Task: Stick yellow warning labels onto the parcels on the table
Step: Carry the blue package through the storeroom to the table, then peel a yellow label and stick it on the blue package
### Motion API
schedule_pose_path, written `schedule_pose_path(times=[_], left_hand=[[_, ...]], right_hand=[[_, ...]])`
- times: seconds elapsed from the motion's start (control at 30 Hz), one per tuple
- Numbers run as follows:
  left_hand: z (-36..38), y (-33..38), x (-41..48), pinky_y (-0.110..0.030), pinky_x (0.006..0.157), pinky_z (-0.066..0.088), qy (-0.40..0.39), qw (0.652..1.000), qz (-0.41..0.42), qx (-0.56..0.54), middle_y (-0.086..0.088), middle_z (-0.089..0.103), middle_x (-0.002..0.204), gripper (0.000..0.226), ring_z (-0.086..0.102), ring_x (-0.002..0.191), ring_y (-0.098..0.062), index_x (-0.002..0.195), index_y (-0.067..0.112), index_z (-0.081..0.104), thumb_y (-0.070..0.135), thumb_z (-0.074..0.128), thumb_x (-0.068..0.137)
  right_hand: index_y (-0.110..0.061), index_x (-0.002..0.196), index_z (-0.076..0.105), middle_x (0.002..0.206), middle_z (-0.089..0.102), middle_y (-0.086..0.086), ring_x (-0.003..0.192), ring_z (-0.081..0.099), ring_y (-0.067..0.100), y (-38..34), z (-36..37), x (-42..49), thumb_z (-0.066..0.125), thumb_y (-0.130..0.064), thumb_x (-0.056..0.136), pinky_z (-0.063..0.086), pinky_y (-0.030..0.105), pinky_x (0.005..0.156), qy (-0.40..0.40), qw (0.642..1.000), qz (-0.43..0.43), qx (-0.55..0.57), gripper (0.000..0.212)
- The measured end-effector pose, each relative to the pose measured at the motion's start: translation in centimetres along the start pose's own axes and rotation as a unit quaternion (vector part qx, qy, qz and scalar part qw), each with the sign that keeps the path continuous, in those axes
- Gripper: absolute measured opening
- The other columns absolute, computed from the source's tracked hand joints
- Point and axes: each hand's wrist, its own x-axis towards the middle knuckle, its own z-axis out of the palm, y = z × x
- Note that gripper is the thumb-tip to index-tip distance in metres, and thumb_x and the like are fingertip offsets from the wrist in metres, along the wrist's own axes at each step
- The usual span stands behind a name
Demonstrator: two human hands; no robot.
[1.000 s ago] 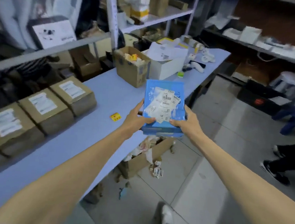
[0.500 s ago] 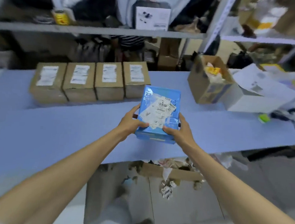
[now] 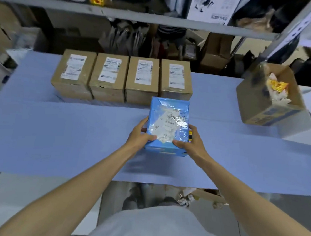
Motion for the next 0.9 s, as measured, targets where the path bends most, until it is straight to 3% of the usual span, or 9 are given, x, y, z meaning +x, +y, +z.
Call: schedule_pose_path(times=[0.13,0.2,0.3,0.37,0.43,0.5,0.6,0.73,0.9], left_hand=[[0.6,-0.6,1.0,-0.014,0.066,0.046,0.025,1.000,0.000,0.009,0.001,0.056,0.100,0.077,0.057,0.084,-0.013,0.142,0.033,0.036,-0.002,0.065,0.080],[0.8,-1.5,1.7,-0.015,0.066,0.046,0.041,0.999,-0.004,0.006,0.000,0.055,0.101,0.076,0.056,0.087,-0.014,0.142,0.031,0.037,-0.001,0.066,0.079],[1.0,-2.1,2.5,-0.024,0.075,0.047,0.054,0.998,-0.020,0.016,-0.002,0.055,0.103,0.070,0.055,0.091,-0.016,0.137,0.027,0.040,0.003,0.069,0.078],[1.2,-2.2,3.1,-0.019,0.070,0.046,0.064,0.997,-0.019,0.024,-0.003,0.056,0.107,0.062,0.055,0.091,-0.015,0.132,0.022,0.042,0.005,0.070,0.079],[1.3,-1.8,3.6,-0.012,0.063,0.044,0.085,0.996,-0.012,0.022,-0.003,0.058,0.111,0.055,0.056,0.090,-0.013,0.128,0.019,0.045,0.007,0.070,0.081],[1.3,-1.4,4.4,-0.010,0.061,0.043,0.096,0.995,-0.005,0.020,-0.001,0.057,0.113,0.059,0.056,0.093,-0.013,0.132,0.023,0.044,0.009,0.071,0.082],[1.2,-0.8,4.5,-0.009,0.062,0.042,0.094,0.995,-0.007,0.030,0.000,0.055,0.111,0.067,0.054,0.097,-0.014,0.139,0.027,0.040,0.009,0.071,0.082],[0.5,-1.3,4.3,-0.009,0.061,0.042,0.118,0.993,-0.011,0.024,-0.001,0.055,0.110,0.065,0.056,0.098,-0.016,0.138,0.027,0.042,0.007,0.070,0.082],[-0.3,-2.3,3.9,-0.021,0.072,0.049,0.115,0.993,-0.008,0.006,-0.001,0.055,0.110,0.066,0.056,0.099,-0.017,0.138,0.028,0.041,0.008,0.072,0.082]], right_hand=[[-0.018,0.131,0.036,0.109,0.056,-0.005,0.087,0.057,0.001,0.6,0.7,1.7,0.078,-0.002,0.074,0.051,0.017,0.066,-0.005,1.000,-0.002,-0.005,0.072],[-0.016,0.130,0.035,0.098,0.049,-0.017,0.084,0.056,0.001,1.1,1.0,2.4,0.077,0.000,0.074,0.051,0.016,0.065,-0.014,1.000,0.001,-0.008,0.071],[-0.015,0.131,0.035,0.095,0.049,-0.018,0.092,0.061,0.011,1.9,1.1,3.8,0.078,0.002,0.072,0.053,0.018,0.067,-0.027,0.999,0.009,-0.021,0.074],[-0.016,0.131,0.035,0.096,0.050,-0.017,0.089,0.060,0.008,2.5,0.9,4.3,0.079,0.001,0.072,0.053,0.015,0.062,-0.033,0.999,0.021,-0.010,0.076],[-0.017,0.132,0.034,0.100,0.052,-0.013,0.085,0.058,0.003,2.6,0.7,4.5,0.080,-0.003,0.073,0.053,0.013,0.060,-0.043,0.999,0.015,-0.011,0.076],[-0.023,0.138,0.029,0.110,0.053,-0.012,0.090,0.058,0.002,2.8,0.6,5.1,0.078,-0.015,0.077,0.054,0.015,0.070,-0.054,0.998,-0.002,-0.020,0.079],[-0.033,0.147,0.019,0.124,0.050,-0.012,0.106,0.058,0.011,2.6,0.8,5.5,0.074,-0.028,0.082,0.055,0.031,0.086,-0.061,0.998,-0.018,-0.024,0.086],[-0.037,0.147,0.019,0.126,0.052,-0.005,0.106,0.060,0.019,2.6,1.2,5.9,0.075,-0.026,0.081,0.056,0.027,0.077,-0.083,0.996,-0.027,-0.030,0.086],[-0.033,0.150,0.018,0.131,0.051,0.001,0.108,0.060,0.021,2.5,1.9,6.0,0.076,-0.023,0.080,0.057,0.032,0.076,-0.083,0.995,-0.017,-0.047,0.091]])
